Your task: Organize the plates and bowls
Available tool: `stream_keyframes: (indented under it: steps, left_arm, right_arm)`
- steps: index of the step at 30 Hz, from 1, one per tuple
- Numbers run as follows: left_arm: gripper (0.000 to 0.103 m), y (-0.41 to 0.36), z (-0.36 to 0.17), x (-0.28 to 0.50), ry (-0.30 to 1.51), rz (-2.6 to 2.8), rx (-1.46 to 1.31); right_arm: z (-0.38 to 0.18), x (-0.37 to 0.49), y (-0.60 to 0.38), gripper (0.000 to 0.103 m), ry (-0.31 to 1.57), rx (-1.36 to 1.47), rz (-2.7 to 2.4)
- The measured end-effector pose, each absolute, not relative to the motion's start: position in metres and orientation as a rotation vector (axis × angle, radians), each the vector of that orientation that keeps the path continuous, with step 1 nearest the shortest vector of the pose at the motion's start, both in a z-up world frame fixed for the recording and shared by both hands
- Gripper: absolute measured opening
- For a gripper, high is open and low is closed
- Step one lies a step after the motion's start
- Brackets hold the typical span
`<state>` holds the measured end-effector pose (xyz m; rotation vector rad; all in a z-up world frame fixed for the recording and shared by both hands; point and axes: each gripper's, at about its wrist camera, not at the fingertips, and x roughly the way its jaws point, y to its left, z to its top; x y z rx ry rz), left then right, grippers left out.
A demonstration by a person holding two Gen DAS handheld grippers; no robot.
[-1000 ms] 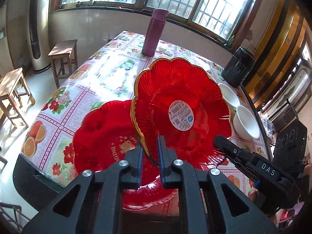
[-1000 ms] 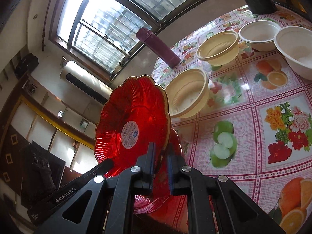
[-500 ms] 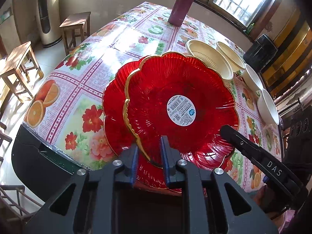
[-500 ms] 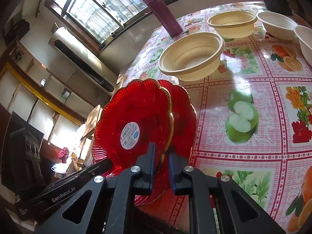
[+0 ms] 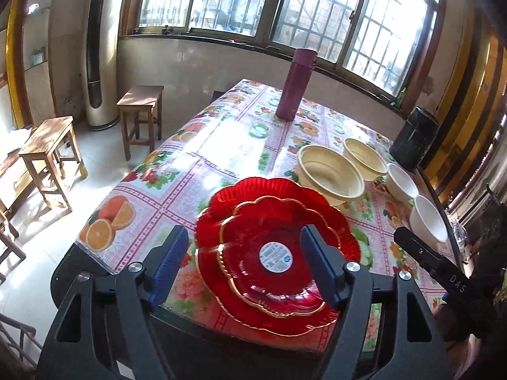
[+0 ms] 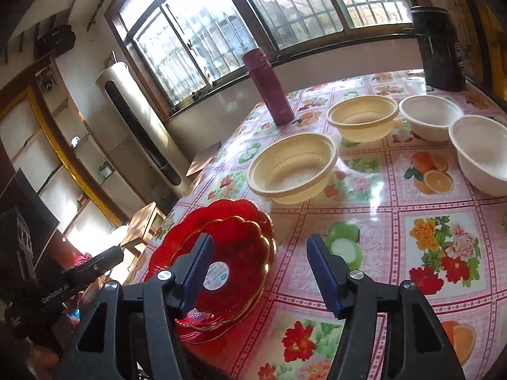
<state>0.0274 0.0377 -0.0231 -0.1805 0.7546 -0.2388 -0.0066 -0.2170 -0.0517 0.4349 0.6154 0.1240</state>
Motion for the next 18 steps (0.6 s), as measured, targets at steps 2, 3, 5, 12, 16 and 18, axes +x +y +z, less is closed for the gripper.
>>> stream_keyframes:
  steps: [2, 3, 5, 12, 16, 18]
  left_arm:
    - [0.074, 0.024, -0.021, 0.023, 0.75, -0.282, -0.169]
    - [0.075, 0.014, -0.019, 0.022, 0.744, -0.299, -0.152]
    - [0.083, -0.006, -0.017, 0.016, 0.727, -0.3, -0.091]
    - [0.085, -0.072, -0.009, -0.018, 0.592, -0.384, 0.129]
    - [0.091, -0.097, -0.008, -0.024, 0.644, -0.504, 0.117]
    - [0.103, -0.106, -0.007, -0.026, 0.652, -0.534, 0.105]
  right_arm:
    - [-0.051, -0.016, -0.233, 0.074, 0.572, 0.442, 0.104]
    - [-0.051, -0.022, -0.24, 0.081, 0.551, 0.442, 0.09]
    - [-0.051, -0.034, -0.255, 0.085, 0.507, 0.442, 0.059]
    - [-0.043, -0.072, -0.299, 0.103, 0.393, 0.428, 0.025]
    - [-0.034, -0.092, -0.322, 0.103, 0.301, 0.444, -0.005]
    - [-0.03, -0.102, -0.334, 0.103, 0.26, 0.456, -0.017]
